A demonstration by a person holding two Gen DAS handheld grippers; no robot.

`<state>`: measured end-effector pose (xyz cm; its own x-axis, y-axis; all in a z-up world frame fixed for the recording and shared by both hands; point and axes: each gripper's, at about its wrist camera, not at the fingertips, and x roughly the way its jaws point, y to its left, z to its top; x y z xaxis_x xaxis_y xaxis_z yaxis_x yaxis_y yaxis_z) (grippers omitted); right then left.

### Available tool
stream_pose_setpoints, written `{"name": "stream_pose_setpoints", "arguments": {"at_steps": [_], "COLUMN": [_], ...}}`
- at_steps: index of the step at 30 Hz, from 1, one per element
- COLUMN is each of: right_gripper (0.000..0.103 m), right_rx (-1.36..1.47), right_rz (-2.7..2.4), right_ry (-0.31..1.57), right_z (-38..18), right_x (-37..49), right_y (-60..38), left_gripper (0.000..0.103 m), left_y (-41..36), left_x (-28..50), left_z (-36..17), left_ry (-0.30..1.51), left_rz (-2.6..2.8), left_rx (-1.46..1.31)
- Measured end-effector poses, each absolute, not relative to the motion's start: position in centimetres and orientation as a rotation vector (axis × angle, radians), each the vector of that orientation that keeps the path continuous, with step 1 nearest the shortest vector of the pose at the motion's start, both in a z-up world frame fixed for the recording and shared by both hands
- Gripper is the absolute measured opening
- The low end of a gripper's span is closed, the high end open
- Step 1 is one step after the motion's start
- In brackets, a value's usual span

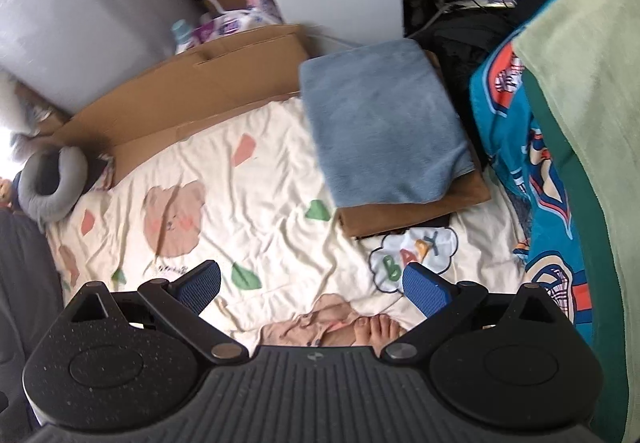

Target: Fold clothes

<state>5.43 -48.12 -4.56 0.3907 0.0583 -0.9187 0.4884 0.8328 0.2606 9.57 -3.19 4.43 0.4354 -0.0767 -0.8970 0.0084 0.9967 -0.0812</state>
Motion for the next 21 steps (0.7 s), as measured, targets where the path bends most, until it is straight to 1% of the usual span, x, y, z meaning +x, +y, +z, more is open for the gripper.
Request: {"name": "stream_pose_setpoints", "arguments": {"at_steps": [14,21], "right_gripper": [0.101,0.101], "right_rx": [0.455,0.483], "right_rz": [-0.190,-0.120], "right_ry": [1.138,1.119], "right_z": [-0.8,0.0], "right_x": [2.8,0.8], "right_y": [-42.8,-41.9], "left_gripper": [0.102,0.102], "left_y": [3.9,4.6], "left_x": [3.8,0.4], "left_z": [11.0,11.0], "left_ry": [1.002,0.982], "left_rz": [0.071,0.103], "left_rx": [-0.148,-0.129]}}
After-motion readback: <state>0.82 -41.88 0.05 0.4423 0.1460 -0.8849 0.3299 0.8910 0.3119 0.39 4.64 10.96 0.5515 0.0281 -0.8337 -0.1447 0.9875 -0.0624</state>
